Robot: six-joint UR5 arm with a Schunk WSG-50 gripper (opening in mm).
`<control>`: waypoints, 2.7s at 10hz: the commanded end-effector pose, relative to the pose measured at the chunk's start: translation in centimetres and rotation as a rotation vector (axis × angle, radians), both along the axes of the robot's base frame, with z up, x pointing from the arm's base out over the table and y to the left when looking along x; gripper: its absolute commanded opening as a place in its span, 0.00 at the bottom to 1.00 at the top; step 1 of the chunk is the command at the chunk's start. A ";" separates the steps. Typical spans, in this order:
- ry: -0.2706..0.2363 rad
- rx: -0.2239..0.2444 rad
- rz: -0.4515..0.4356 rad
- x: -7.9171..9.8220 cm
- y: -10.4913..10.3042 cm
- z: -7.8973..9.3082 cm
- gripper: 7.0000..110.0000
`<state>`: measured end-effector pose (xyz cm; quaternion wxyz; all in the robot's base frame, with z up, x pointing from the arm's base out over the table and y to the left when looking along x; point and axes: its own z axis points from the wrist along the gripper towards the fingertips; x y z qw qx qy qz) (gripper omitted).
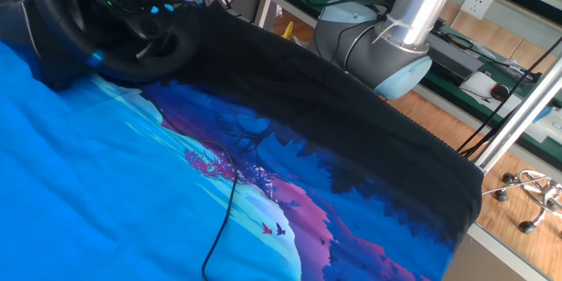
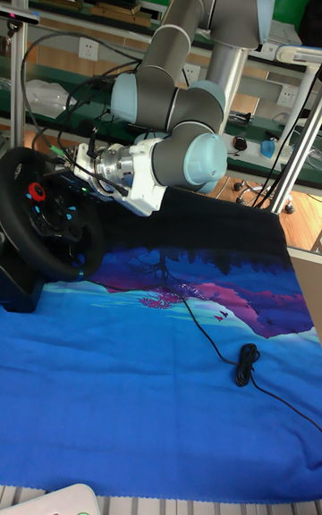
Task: Rotate the steering wheel 90 degrees counterclockwise
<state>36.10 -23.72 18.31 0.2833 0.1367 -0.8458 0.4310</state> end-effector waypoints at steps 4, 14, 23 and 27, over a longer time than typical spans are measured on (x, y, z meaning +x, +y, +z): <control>-0.058 -0.066 0.075 2.6 -0.3 1.7 0.00; 0.001 0.156 0.024 0.6 2.9 -2.4 0.00; 0.154 0.105 -0.004 -1.4 4.4 0.3 0.00; 0.207 0.083 -0.001 -2.6 1.9 0.8 0.00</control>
